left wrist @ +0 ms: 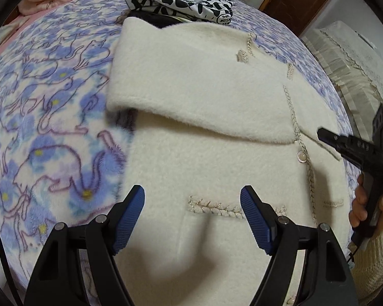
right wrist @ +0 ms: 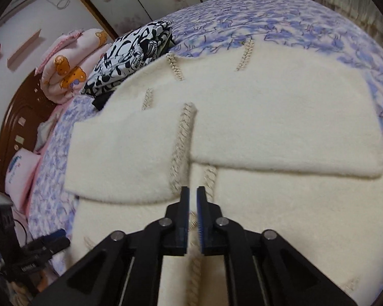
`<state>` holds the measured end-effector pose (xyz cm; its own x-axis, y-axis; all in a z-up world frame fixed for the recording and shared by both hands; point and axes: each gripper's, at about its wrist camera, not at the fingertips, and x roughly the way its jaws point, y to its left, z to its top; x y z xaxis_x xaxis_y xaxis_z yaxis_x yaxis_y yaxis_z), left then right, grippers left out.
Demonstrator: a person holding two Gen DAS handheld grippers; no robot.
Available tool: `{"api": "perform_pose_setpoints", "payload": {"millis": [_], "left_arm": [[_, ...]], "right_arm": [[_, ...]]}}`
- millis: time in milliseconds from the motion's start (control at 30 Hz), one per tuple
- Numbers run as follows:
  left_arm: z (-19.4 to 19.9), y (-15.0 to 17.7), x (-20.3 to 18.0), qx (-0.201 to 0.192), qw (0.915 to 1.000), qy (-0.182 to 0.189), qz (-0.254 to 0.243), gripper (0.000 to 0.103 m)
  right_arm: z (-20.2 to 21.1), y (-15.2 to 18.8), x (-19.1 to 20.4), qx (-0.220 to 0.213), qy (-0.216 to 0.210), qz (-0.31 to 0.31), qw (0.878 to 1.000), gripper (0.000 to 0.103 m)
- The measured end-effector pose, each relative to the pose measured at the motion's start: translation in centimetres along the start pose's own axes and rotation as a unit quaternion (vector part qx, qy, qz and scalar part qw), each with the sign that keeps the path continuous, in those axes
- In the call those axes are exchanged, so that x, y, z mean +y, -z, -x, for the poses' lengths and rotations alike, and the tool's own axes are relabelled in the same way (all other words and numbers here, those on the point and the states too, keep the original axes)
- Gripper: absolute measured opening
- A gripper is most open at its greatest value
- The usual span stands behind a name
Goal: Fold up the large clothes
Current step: 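Fold the held front panel inward toward the center with the right tool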
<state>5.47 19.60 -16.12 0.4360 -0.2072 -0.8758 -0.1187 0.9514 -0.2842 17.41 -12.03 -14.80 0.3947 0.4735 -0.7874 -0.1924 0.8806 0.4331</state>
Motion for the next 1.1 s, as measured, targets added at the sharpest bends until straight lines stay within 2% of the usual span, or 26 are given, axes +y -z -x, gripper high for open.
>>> {"api": "perform_pose_setpoints", "payload": {"millis": [67,100,333,400,433,533,600,667,733,867,967,1067,1100], "left_arm": [[0.0,-0.3,-0.2,-0.001,1.0,-0.005,-0.004,0.076],[-0.1,-0.4,-0.1,-0.002,1.0,-0.007,-0.006,0.076],[-0.7,-1.2,0.9,-0.001,0.9998,-0.018,0.008,0.076],[-0.8,-1.4,1.3,-0.001,0.9997,-0.02,0.014,0.076],[-0.9,-1.5,1.4,-0.003,0.9996,-0.021,0.016,0.076],[-1.0,-1.7,1.4,-0.007,0.9995,-0.025,0.017,0.076],[-1.1,-1.8,1.3,-0.009,0.9994,-0.026,0.019,0.076],[-1.2,-1.9,1.2,-0.01,0.9995,-0.023,0.021,0.076],[-1.3,-2.1,1.1,-0.01,0.9996,-0.018,0.02,0.076],[-1.4,-2.0,0.4,-0.012,0.9998,-0.018,0.005,0.076],[-1.6,-1.9,0.1,-0.013,0.9996,-0.024,-0.007,0.076],[-1.8,-2.0,0.1,-0.012,0.9996,-0.025,-0.008,0.076],[-1.8,-2.2,0.1,-0.012,0.9996,-0.025,-0.008,0.076]], "right_arm": [[-1.5,-1.0,0.5,0.008,-0.009,-0.005,1.0,0.034],[-2.6,-1.6,0.6,0.018,-0.012,-0.007,1.0,0.038],[-7.5,-2.7,1.7,0.065,-0.005,-0.006,0.998,0.042],[-7.6,-2.7,3.1,0.069,0.002,0.019,0.997,0.031],[-7.2,-2.7,4.1,0.07,-0.001,0.041,0.997,0.014],[-3.5,-3.6,6.7,0.021,-0.028,0.083,0.996,0.014],[-0.2,-5.1,7.9,-0.033,-0.044,0.098,0.994,0.014],[2.5,-6.6,8.1,-0.082,-0.043,0.104,0.99,0.014],[3.9,-8.2,8.0,-0.12,-0.021,0.112,0.986,0.014],[4.6,-10.1,5.1,-0.141,0.023,0.093,0.985,0.014],[3.8,-9.6,1.5,-0.139,0.061,0.054,0.987,0.014],[1.3,-8.3,-3.4,-0.101,0.099,-0.009,0.99,0.014],[0.1,-7.5,-5.3,-0.072,0.108,-0.039,0.991,0.014]]}}
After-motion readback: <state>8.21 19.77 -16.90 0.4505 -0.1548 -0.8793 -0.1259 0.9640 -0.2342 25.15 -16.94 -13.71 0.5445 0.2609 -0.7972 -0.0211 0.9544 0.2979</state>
